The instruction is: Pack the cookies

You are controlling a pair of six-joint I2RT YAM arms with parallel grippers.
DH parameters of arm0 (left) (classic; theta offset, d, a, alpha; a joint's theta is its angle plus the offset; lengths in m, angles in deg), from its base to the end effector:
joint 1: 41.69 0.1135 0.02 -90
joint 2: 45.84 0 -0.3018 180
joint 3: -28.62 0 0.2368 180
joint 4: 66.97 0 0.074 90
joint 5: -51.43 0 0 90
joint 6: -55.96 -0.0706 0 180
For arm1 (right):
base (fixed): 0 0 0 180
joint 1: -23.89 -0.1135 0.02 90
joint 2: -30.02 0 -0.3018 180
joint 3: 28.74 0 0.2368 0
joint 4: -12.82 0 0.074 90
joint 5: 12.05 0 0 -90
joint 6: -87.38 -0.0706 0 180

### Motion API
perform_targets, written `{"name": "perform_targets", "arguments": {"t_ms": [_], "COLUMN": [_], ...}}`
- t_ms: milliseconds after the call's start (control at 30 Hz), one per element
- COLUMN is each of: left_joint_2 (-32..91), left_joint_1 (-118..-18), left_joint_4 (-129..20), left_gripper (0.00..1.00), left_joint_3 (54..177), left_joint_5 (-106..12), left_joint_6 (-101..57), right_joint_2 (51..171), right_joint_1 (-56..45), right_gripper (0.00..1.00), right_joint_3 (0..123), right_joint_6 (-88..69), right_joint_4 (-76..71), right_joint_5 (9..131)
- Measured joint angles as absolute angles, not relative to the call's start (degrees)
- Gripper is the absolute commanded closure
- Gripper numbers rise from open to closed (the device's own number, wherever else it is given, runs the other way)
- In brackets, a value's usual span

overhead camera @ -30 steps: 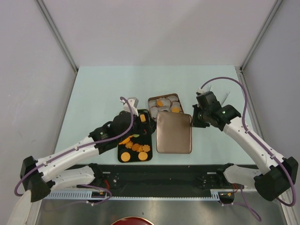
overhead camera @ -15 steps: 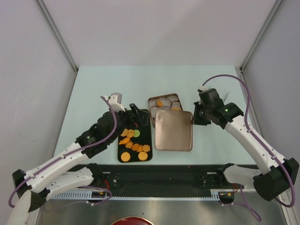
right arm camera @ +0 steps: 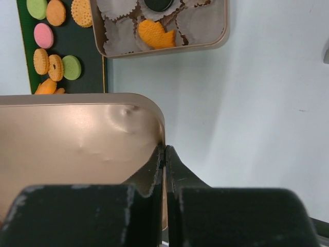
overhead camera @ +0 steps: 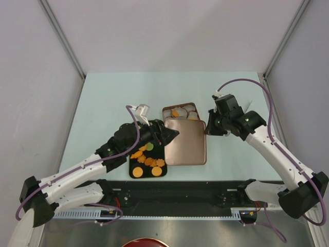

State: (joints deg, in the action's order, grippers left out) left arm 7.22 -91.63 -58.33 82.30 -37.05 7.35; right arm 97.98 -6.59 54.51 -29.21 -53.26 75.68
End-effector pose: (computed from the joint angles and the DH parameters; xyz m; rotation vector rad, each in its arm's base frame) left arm 0.1421 -0.1661 0.3371 0.1168 1.8497 -1.1347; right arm 0.1938 0.1173 0.3437 -0.1032 2.5159 0.4722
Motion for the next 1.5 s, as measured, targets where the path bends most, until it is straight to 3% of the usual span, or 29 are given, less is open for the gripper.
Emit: {"name": "perform_targets", "arguments": {"t_ms": [300, 400, 500, 733, 800, 1133, 1267, 1300, 1333, 1367, 1433, 1500], "left_joint_2": [10.57, 10.70, 10.54, 7.40, 6.94, 10.15, 17.32, 18.63, 20.25, 21.21, 23.24, 24.40], "left_joint_1": [-91.63, -91.25, -91.04, -91.06, -91.06, -91.17, -92.92, -93.62, -95.30, -96.46, -99.56, -102.01], "left_joint_4": [-64.43, -64.12, -64.04, -58.75, -55.97, -43.08, -37.81, -37.50, -37.57, -37.96, -39.93, -46.55], "left_gripper": [1.00, 0.99, 1.00, 0.99, 1.00, 1.00, 1.00, 1.00, 1.00, 1.00, 1.00, 1.00], "left_joint_3": [80.55, 80.46, 80.35, 81.79, 84.44, 103.32, 112.81, 113.84, 114.67, 114.78, 114.14, 111.35], "left_joint_5": [-45.16, -44.88, -44.88, -44.13, -42.89, -25.64, -11.63, -8.99, -4.29, -1.05, 6.57, 13.28], "left_joint_6": [7.15, 6.04, 5.95, 2.26, -0.10, -15.05, -22.94, -25.04, -28.45, -30.99, -39.16, -48.60], "right_joint_2": [98.01, 97.96, 97.85, 94.90, 92.67, 87.86, 86.42, 85.72, 85.02, 84.48, 84.02, 84.24], "right_joint_1": [-8.16, -8.19, -8.19, -8.25, -8.25, -8.30, -7.68, -7.18, -6.37, -5.06, -1.89, 1.15], "right_gripper": [1.00, 0.94, 0.58, 0.28, 0.00, 0.02, 0.29, 0.30, 0.27, 0.15, 0.00, 0.00], "right_joint_3": [55.19, 55.54, 55.78, 58.21, 59.67, 59.78, 54.71, 53.36, 52.42, 51.83, 51.59, 51.59], "right_joint_6": [-29.71, -29.84, -30.06, -29.41, -29.25, -30.78, -33.89, -34.85, -35.72, -36.57, -37.67, -38.30], "right_joint_4": [-53.34, -53.48, -53.58, -53.67, -53.63, -51.95, -47.79, -46.42, -45.32, -44.10, -41.10, -37.76], "right_joint_5": [75.47, 75.49, 75.49, 78.68, 80.65, 89.04, 90.26, 90.00, 89.10, 87.33, 82.44, 76.78]}}
